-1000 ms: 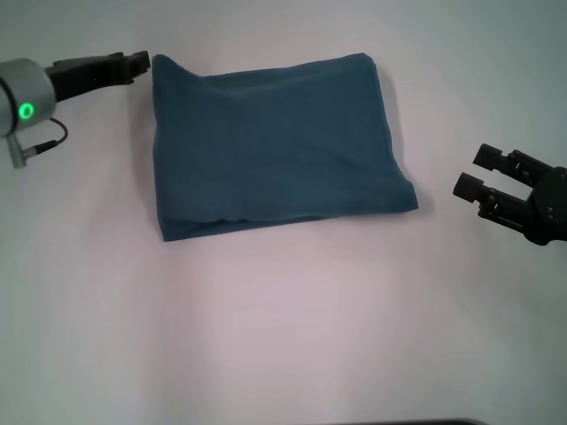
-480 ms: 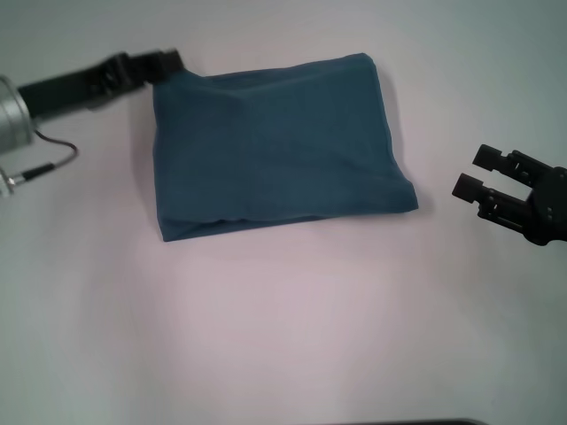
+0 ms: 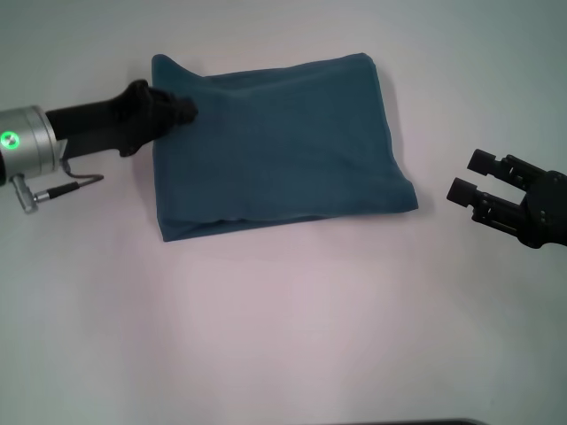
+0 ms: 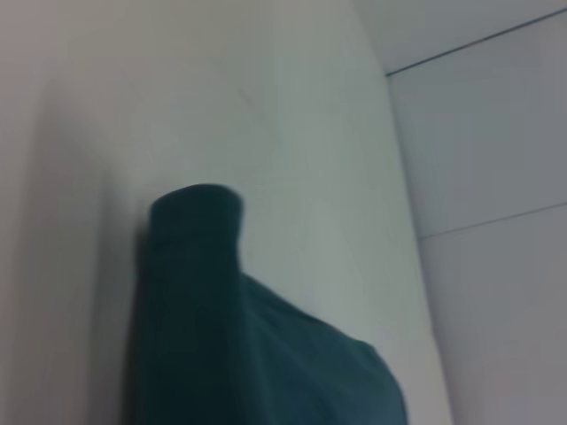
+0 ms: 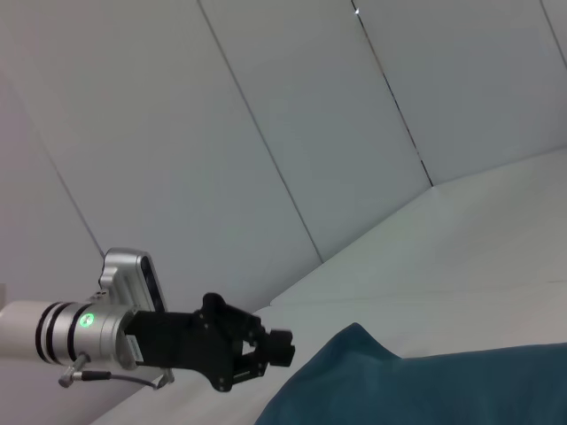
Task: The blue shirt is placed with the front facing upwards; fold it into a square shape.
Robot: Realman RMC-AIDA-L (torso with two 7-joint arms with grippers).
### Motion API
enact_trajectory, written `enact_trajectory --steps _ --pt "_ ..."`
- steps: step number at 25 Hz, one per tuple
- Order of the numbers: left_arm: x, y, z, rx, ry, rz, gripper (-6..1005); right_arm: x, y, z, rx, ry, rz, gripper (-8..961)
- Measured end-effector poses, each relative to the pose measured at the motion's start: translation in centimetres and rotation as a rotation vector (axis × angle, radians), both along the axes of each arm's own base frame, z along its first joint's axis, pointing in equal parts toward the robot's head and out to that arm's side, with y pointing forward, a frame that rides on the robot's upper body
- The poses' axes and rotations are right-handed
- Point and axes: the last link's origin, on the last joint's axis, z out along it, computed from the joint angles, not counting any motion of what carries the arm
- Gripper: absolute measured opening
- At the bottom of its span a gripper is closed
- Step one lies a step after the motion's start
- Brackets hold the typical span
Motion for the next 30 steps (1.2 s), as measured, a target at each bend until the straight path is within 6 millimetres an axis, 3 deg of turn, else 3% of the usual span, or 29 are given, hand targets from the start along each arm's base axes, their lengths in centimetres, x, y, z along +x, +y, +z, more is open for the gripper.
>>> enact_trajectory --steps 5,13,19,23,30 --pt "-1.2 -0.3 -1.0 -0.029 0.079 0.038 73 0.1 0.0 0.0 0.001 -0.002 -0.004 788" --pt "-1.5 0.0 -1.0 -0.026 0.122 0.037 77 0.1 0.1 0.0 -0.001 -0.002 -0.010 787" --pt "0.4 0.2 0.7 0.029 0.030 -0.032 78 0.1 0.1 0.0 -0.002 0.000 -0.010 788" --pt "1.0 1.2 -0.3 0.047 0.077 -0.022 78 0.0 0.1 -0.1 -0.002 0.001 -0.010 789" --pt "-1.0 1.9 -2.1 0.062 0.235 0.052 81 0.0 0.1 -0.2 -0.003 0.002 -0.011 791"
